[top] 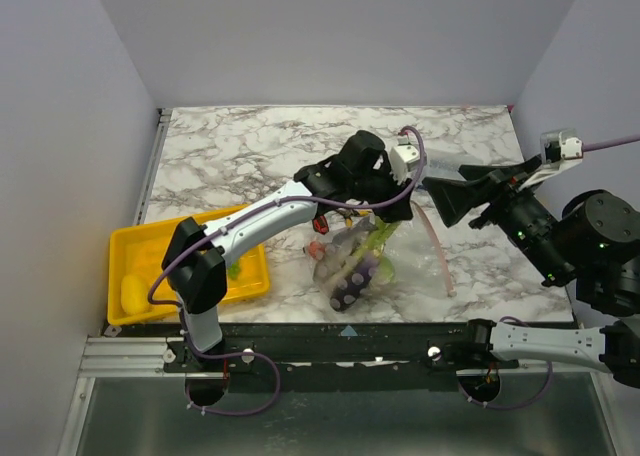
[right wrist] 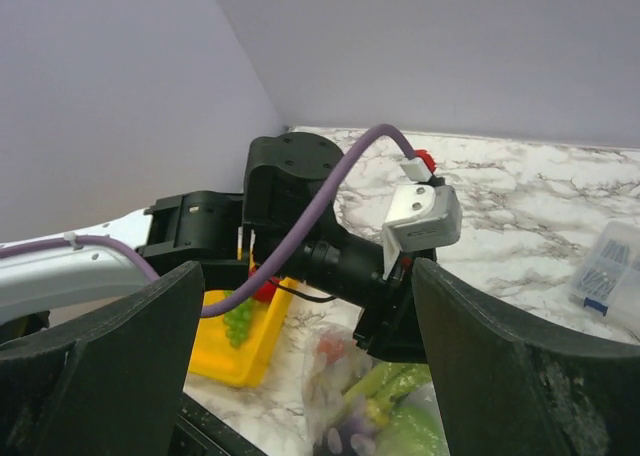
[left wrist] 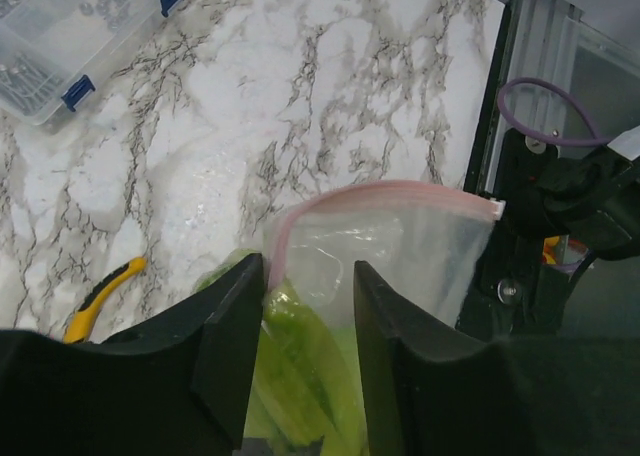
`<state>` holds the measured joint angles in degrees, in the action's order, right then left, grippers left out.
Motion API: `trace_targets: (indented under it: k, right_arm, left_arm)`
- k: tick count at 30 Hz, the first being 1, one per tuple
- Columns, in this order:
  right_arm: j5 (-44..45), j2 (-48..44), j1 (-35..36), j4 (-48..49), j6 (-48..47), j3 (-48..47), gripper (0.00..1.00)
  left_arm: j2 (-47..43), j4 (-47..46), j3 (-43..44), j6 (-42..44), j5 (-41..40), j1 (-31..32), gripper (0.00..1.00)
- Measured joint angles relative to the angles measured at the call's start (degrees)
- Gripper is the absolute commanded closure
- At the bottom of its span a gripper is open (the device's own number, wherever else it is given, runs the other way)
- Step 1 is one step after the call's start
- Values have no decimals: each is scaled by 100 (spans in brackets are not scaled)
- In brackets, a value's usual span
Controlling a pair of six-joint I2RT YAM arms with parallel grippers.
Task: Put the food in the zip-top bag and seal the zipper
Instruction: Place the zipper food storage bag at the center of the board, then reset both arms
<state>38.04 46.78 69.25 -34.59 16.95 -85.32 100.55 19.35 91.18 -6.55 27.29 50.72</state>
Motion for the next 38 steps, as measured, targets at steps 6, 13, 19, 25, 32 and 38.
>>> trace_targets:
  k: [6,13,19,25,32,38]
  right_arm:
    - [2,20,0,7,26,203,11]
    - [131,63,0,22,216,358,5]
    - [352,197,0,4,302,236,3]
    - [887,750,0,129,236,-85,1]
    - [1237,1169,0,839,-568,-83,1]
    - [1248,1097,0,1440,-916,-94,1]
  left_arm:
    - [258,153,216,-63,17,-4,1]
    - [63,522,466,7,-223,-39,2]
    - [-1064,1010,393,116,-1064,-98,1]
    - [-3532,942,-282,66,-2809,-138,1]
    - [-6658,-131,-1659,232,-4207,-151,1]
    - [-7700,-551,-1961,468,-4815,-153,2]
